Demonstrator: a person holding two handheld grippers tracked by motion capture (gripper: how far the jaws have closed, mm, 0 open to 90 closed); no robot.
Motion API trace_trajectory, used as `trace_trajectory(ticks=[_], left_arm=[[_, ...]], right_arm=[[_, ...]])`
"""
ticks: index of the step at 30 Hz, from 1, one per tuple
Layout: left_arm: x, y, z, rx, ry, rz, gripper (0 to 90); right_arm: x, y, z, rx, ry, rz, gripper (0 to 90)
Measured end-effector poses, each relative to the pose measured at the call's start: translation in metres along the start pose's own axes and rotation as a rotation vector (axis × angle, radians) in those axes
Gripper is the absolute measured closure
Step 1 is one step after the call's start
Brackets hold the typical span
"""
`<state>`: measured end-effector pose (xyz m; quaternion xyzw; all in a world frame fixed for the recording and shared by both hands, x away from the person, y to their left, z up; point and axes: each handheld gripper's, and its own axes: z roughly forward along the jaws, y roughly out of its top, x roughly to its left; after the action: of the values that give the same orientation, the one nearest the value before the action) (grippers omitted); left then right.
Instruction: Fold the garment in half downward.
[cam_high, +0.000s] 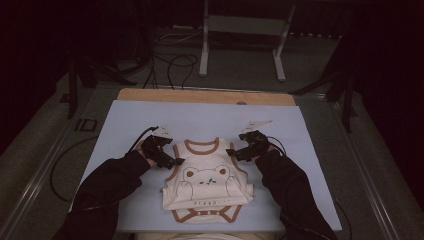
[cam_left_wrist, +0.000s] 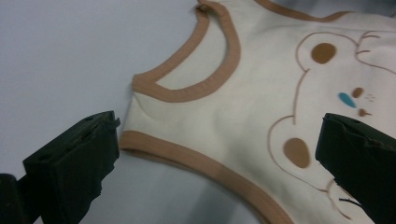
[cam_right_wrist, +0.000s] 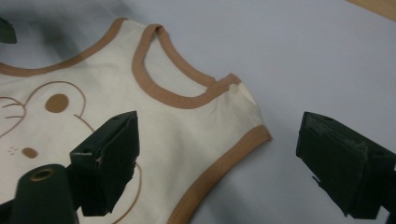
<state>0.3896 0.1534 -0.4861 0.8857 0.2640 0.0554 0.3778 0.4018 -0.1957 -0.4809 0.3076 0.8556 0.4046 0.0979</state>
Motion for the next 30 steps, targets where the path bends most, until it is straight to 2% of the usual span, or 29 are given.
trace_trajectory(ticks=[5, 8, 12, 13, 18, 20, 24, 27, 30], left_arm=[[0.006, -0.003, 0.010, 0.033, 0.012, 0.004, 0.4], [0.010, -0.004, 0.014, 0.045, 0.004, -0.011, 0.4], [0.014, -0.004, 0.018, 0.054, -0.007, -0.019, 1.2], [0.015, -0.003, 0.019, 0.066, 0.002, -0.020, 2.2], [0.021, -0.002, 0.023, 0.070, -0.023, -0.055, 2.5], [0.022, -0.002, 0.025, 0.073, -0.021, -0.060, 2.2], [0.022, -0.002, 0.030, 0.112, 0.035, -0.040, 4.5], [0.025, -0.001, 0.030, 0.108, 0.024, -0.040, 5.8], [0.026, -0.001, 0.030, 0.108, 0.039, -0.046, 10.6]], right_arm=[[-0.007, -0.001, 0.008, 0.014, -0.010, 0.024, 13.4], [-0.010, -0.001, 0.012, 0.018, -0.014, 0.027, 13.5], [-0.013, -0.001, 0.018, 0.041, -0.036, 0.001, 13.4], [-0.014, -0.002, 0.020, 0.046, -0.035, -0.002, 13.3], [-0.016, -0.002, 0.029, 0.079, -0.023, 0.027, 11.3], [-0.015, -0.002, 0.033, 0.089, -0.025, 0.033, 11.0], [-0.016, 0.000, 0.039, 0.097, -0.021, 0.045, 13.3], [-0.018, 0.001, 0.042, 0.106, -0.027, 0.032, 17.4], [-0.021, 0.001, 0.045, 0.111, -0.037, 0.035, 21.6]])
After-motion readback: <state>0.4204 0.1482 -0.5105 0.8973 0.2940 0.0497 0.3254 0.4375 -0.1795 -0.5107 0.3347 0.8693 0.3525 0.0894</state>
